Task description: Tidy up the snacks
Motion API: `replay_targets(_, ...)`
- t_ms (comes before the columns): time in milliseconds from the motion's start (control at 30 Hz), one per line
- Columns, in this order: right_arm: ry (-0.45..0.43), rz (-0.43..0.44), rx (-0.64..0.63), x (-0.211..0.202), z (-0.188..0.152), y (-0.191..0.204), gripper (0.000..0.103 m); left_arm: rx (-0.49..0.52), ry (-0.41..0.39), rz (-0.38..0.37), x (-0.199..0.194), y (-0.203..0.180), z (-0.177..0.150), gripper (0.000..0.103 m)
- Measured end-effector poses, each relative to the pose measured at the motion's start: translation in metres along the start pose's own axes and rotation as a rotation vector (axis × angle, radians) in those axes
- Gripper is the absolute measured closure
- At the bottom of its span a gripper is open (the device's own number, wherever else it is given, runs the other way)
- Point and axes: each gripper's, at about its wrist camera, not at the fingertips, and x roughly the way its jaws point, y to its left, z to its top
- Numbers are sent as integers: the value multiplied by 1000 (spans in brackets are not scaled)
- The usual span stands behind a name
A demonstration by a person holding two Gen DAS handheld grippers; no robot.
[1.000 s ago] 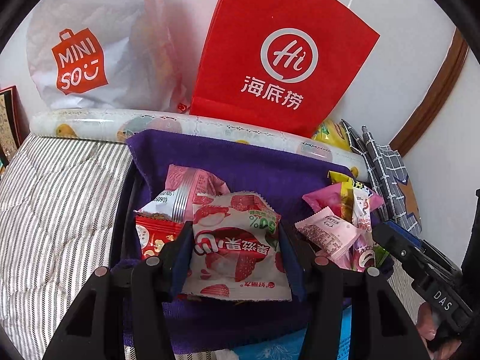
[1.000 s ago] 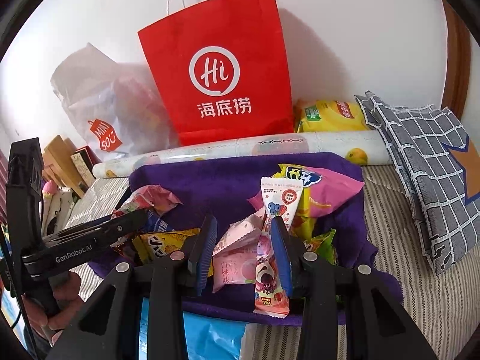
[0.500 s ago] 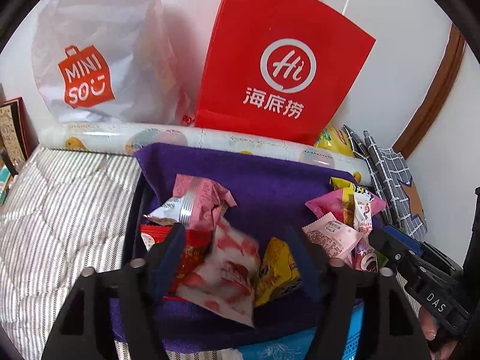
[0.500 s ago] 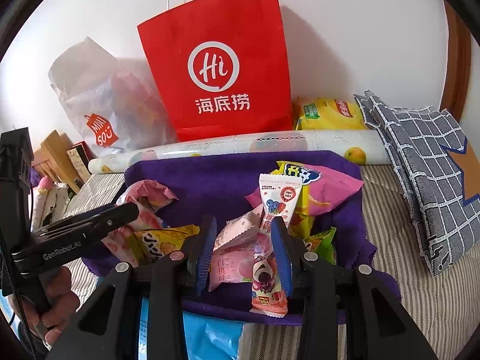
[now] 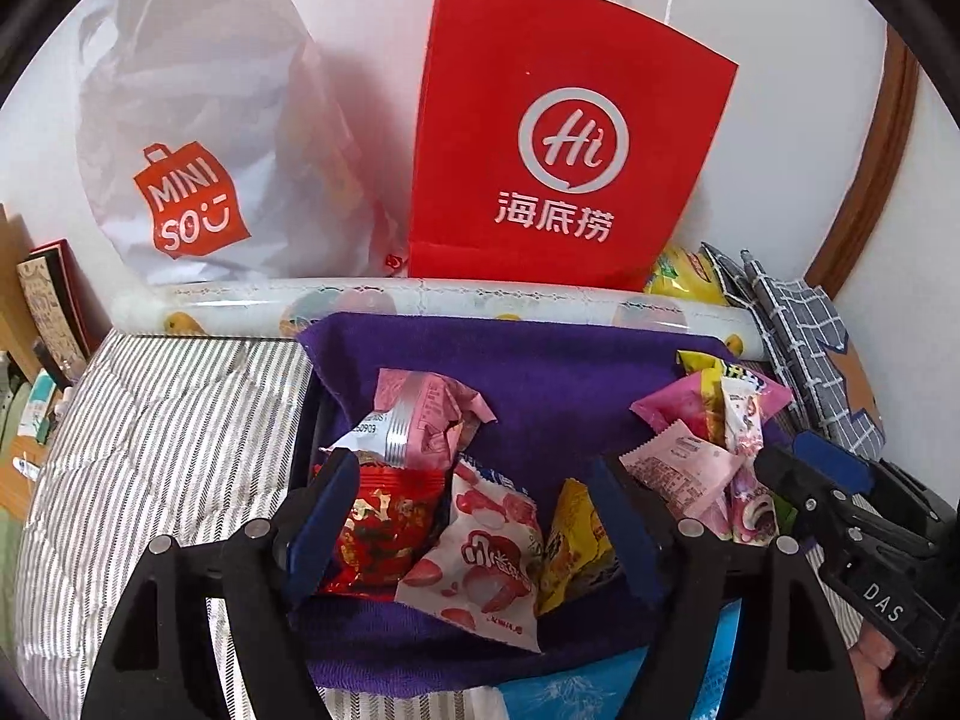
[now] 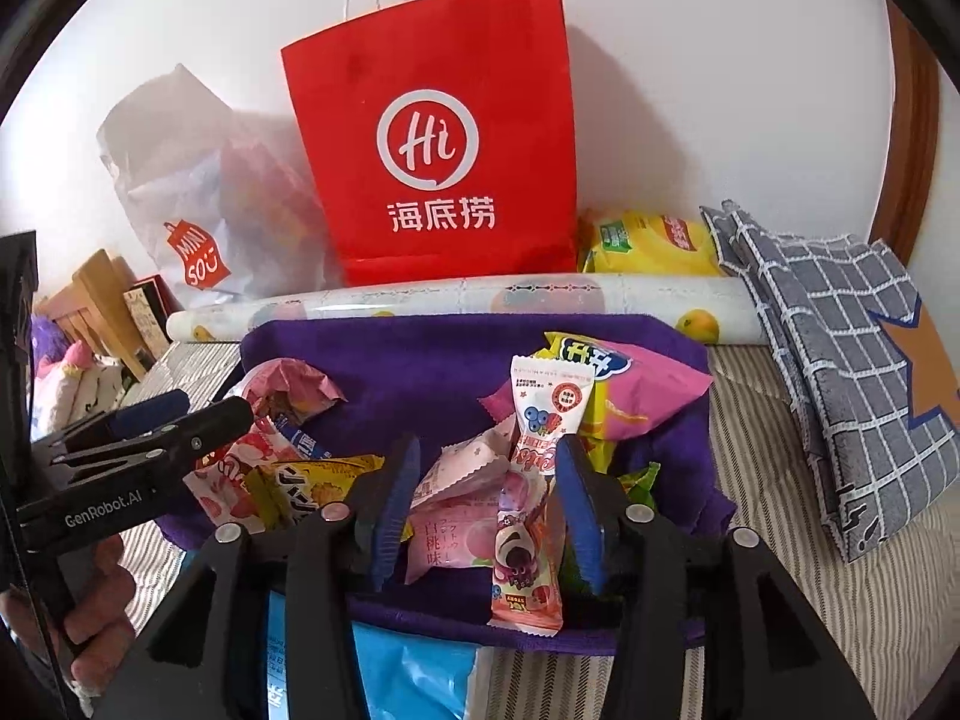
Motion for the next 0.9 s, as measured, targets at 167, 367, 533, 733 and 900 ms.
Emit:
replay_targets(167,-15,-23,-3,-3,0,1,44,9,-1,17,-5,-1,0,26)
replay_targets(367,9,7,62,-6,5,-10,42,33,-46,-12,-23,-3,4,26)
replay_targets(533,30,-44,116,-26,12,-14,42,104,-81,-59,-44,-16,8,26)
replay_targets(733,19,-151,74,-74,10,-4,40,110,-70,-98,-70,-23,-5,26)
replay_targets(900,-36,-145,74,-122,-6,6,16,105,-68,-42,-98,-22,-24,25)
